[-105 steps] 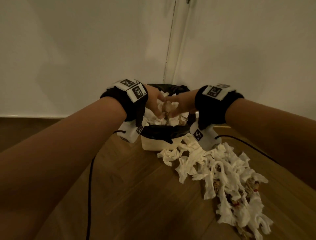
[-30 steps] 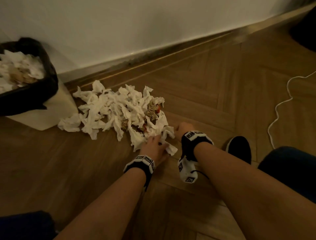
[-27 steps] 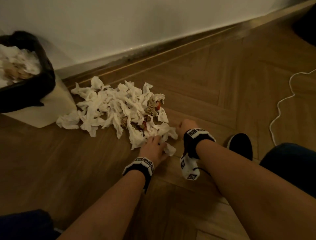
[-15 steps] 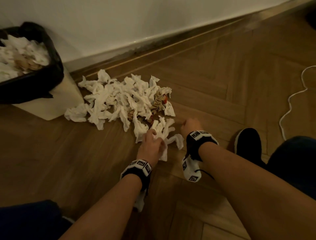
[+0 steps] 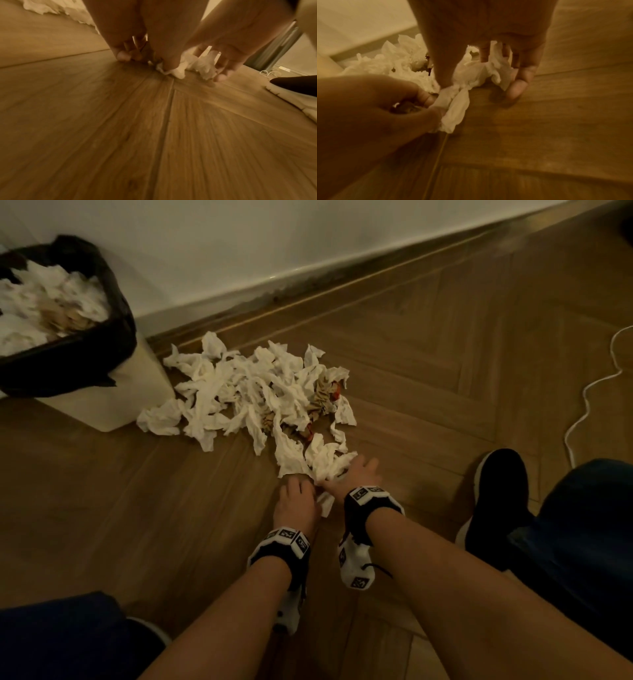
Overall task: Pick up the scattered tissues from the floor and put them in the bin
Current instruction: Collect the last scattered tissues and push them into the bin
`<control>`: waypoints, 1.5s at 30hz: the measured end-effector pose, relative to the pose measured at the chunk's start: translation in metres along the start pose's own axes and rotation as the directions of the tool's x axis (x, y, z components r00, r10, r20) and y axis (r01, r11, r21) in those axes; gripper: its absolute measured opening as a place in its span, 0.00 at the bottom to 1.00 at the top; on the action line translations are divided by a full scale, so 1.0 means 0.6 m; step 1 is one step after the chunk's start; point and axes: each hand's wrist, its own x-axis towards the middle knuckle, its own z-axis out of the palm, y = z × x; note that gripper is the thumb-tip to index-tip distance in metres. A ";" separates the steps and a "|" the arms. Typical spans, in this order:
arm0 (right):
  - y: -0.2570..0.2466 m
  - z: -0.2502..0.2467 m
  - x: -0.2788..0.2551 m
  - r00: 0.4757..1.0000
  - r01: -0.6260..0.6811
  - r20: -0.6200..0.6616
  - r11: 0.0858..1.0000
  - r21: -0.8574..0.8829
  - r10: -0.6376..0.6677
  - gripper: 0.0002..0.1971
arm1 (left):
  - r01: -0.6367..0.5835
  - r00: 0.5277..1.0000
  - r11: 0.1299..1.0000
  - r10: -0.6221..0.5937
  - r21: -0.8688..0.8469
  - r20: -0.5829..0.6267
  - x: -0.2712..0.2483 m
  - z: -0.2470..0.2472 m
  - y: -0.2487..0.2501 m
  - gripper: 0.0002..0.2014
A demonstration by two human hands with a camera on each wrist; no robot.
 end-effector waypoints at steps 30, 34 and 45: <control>0.037 -0.075 -0.076 0.931 -0.339 0.365 0.372 0.864 0.002 0.07 | 0.350 0.914 0.345 -0.328 -0.871 0.238 -0.023 -0.139 -0.021 0.10; 0.037 -0.080 -0.084 0.940 -0.216 0.317 0.500 0.839 -0.125 0.15 | 0.301 0.909 0.238 -0.363 -0.923 0.203 -0.025 -0.154 -0.029 0.10; -0.082 -0.176 -0.167 0.965 -0.167 0.216 0.287 0.943 -0.151 0.14 | 0.210 0.936 0.308 -0.336 -0.928 0.101 -0.041 -0.334 -0.051 0.33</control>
